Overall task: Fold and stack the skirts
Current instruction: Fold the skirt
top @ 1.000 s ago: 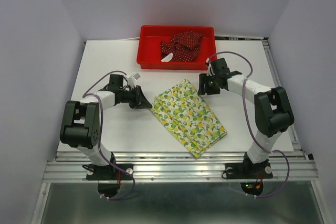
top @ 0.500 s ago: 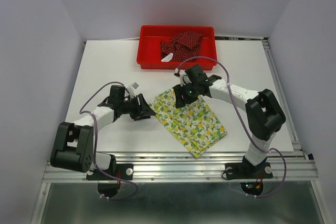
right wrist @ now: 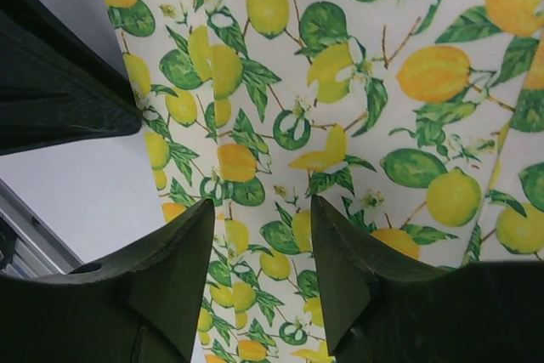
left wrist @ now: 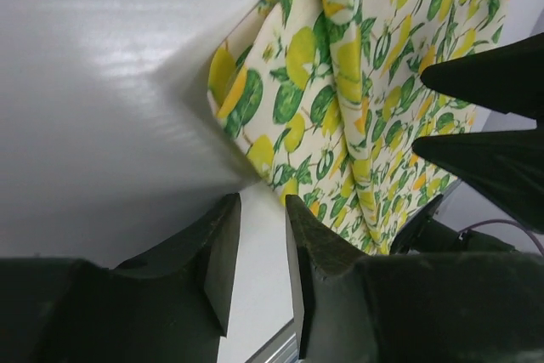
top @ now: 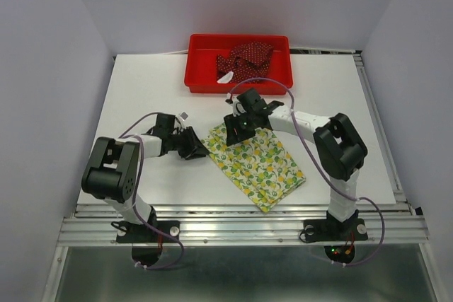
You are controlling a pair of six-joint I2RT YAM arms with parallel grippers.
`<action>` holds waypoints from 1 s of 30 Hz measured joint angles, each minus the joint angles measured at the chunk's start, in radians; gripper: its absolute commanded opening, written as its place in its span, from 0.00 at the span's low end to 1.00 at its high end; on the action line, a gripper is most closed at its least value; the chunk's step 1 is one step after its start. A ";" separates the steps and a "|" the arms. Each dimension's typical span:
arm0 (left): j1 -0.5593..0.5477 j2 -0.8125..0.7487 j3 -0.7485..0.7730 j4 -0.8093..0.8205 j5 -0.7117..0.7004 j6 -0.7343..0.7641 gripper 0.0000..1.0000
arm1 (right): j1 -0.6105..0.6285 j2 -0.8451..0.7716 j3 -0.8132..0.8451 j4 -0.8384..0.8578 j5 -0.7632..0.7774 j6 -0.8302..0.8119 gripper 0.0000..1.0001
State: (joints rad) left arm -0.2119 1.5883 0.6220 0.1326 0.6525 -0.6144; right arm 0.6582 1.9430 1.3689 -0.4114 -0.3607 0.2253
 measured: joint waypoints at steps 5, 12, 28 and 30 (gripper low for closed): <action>0.000 0.076 0.043 0.060 0.017 -0.012 0.27 | 0.025 0.044 0.066 0.002 0.023 0.019 0.52; 0.000 0.113 0.056 0.088 0.035 -0.027 0.21 | 0.060 0.094 0.130 -0.005 0.085 0.026 0.49; 0.000 0.146 0.076 0.111 0.051 -0.040 0.18 | 0.103 0.171 0.211 -0.037 0.210 0.017 0.19; 0.000 0.151 0.080 0.112 0.052 -0.041 0.17 | 0.103 0.180 0.229 -0.045 0.225 0.013 0.11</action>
State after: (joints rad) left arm -0.2119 1.7390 0.7021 0.2443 0.7044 -0.6556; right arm 0.7609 2.1235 1.5982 -0.4568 -0.1356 0.2379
